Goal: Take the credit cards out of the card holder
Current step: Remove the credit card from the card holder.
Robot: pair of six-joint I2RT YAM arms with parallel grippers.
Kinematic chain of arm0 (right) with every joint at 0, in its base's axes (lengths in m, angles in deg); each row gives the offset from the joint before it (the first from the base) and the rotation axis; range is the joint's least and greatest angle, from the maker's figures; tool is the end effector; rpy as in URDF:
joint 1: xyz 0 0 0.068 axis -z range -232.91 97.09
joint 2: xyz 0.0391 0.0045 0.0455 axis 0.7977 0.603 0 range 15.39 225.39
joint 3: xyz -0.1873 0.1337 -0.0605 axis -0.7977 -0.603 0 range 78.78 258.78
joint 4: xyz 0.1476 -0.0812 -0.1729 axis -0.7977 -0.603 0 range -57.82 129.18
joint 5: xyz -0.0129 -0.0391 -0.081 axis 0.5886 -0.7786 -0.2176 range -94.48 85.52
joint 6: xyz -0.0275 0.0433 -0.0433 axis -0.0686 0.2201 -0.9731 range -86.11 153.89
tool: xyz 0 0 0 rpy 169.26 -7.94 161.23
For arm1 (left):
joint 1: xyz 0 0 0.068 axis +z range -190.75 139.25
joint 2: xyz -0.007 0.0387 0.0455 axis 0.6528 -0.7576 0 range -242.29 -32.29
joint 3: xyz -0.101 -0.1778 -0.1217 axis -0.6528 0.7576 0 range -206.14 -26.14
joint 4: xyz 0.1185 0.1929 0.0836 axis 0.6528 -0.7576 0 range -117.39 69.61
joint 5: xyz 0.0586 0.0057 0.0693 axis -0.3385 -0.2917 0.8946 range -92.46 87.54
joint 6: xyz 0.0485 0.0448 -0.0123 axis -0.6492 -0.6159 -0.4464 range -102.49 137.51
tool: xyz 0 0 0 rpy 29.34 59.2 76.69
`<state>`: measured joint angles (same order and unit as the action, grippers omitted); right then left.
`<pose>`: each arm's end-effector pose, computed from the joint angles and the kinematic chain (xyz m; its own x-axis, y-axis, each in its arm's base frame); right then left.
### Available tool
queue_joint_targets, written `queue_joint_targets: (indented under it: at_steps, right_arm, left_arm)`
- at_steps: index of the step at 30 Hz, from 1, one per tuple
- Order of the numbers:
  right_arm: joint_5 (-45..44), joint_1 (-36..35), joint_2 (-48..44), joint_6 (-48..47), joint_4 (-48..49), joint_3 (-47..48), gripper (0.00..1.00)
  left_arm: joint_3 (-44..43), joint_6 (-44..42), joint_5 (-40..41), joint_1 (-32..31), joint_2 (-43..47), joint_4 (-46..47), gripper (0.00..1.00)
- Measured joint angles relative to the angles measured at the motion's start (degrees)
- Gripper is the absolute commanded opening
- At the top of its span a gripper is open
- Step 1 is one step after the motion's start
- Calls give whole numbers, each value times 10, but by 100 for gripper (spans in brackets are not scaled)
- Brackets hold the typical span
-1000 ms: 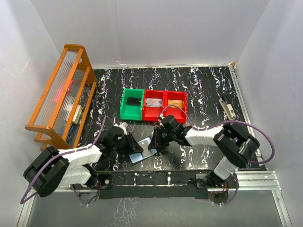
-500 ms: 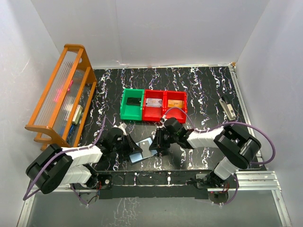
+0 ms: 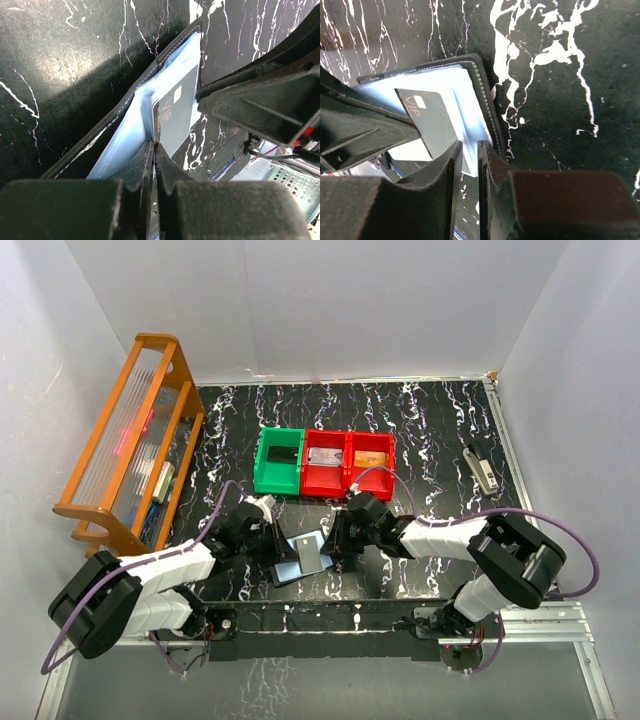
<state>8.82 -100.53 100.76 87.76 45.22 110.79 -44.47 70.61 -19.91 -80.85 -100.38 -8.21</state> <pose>0.1719 0.2067 0.1044 -0.9576 0.1167 -0.2632 -0.0856 0.7575 0.6472 0.1611 -0.1568 0.1168 -0.9169 -0.2252 -0.3295 0.1050 0.6603 -0.7436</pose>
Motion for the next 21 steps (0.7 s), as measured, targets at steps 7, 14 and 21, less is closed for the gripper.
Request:
queue_joint_targets:
  at_steps: [7,14,21]
  right_arm:
    - [-9,1,-8,-7,-18,0,20]
    - [17,1,-33,-27,-24,12,20]
    - [67,0,-4,-25,15,25,19]
  left_arm:
    - [0,-26,-11,2,7,-24,0]
    - [0,-37,-15,3,2,-30,0]
    - [0,-41,-14,3,0,-37,0]
